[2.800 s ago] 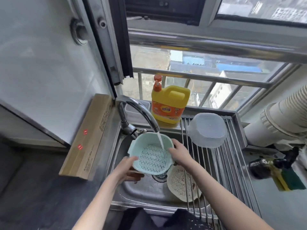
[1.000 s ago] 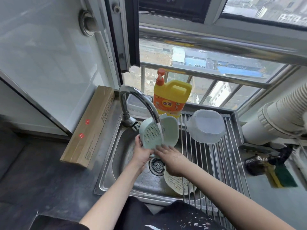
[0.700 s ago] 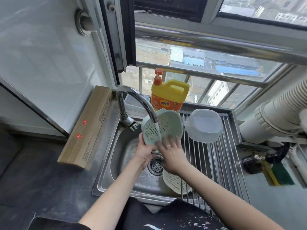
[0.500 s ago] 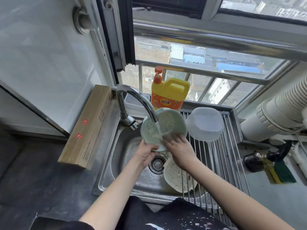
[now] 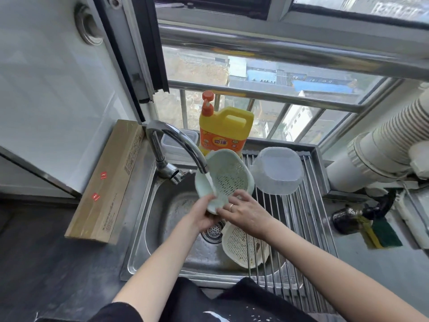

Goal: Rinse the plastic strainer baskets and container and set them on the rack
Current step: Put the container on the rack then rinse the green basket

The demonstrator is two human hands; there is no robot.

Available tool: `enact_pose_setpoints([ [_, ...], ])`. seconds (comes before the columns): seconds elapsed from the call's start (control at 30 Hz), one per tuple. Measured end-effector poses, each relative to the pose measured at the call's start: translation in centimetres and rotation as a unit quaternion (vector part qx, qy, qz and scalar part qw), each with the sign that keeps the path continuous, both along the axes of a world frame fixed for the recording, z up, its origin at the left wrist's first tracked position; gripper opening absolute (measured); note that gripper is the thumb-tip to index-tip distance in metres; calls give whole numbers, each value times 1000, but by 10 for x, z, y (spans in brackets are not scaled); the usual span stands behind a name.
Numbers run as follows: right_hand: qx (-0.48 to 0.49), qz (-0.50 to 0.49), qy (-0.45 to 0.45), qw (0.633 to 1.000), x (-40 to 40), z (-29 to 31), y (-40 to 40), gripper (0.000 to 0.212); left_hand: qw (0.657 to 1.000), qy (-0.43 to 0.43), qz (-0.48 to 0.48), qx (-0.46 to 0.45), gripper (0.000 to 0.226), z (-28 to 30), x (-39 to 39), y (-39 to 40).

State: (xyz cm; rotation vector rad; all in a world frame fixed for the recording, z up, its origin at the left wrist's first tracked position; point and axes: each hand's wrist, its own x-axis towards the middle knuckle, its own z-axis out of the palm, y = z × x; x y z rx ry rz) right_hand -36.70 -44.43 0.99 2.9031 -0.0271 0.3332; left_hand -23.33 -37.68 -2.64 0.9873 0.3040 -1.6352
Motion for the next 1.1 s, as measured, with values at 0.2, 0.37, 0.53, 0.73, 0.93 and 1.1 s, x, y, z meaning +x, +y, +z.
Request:
enact_pose_setpoints([
  [0.2, 141, -98, -110, 979, 16, 9, -13, 12, 999, -1, -16, -51, 69, -10, 21, 11],
  [0.37, 487, -342, -206, 777, 40, 13, -6, 24, 998, -68, 0, 15, 59, -4, 34, 14],
  [0.53, 567, -428, -172, 683, 51, -11, -8, 29, 989, -134, -48, 49, 65, -17, 51, 34],
  [0.73, 633, -473, -142, 596, 62, -36, -11, 35, 971, -205, -79, 99, 60, -32, 56, 51],
  [0.93, 639, -526, -97, 553, 69, -46, -19, 34, 970, -211, -72, 97, 66, -36, 56, 56],
  [1.1, 629, -533, -122, 553, 72, -45, -18, 25, 977, -201, 26, 65, 48, -23, 52, 45],
])
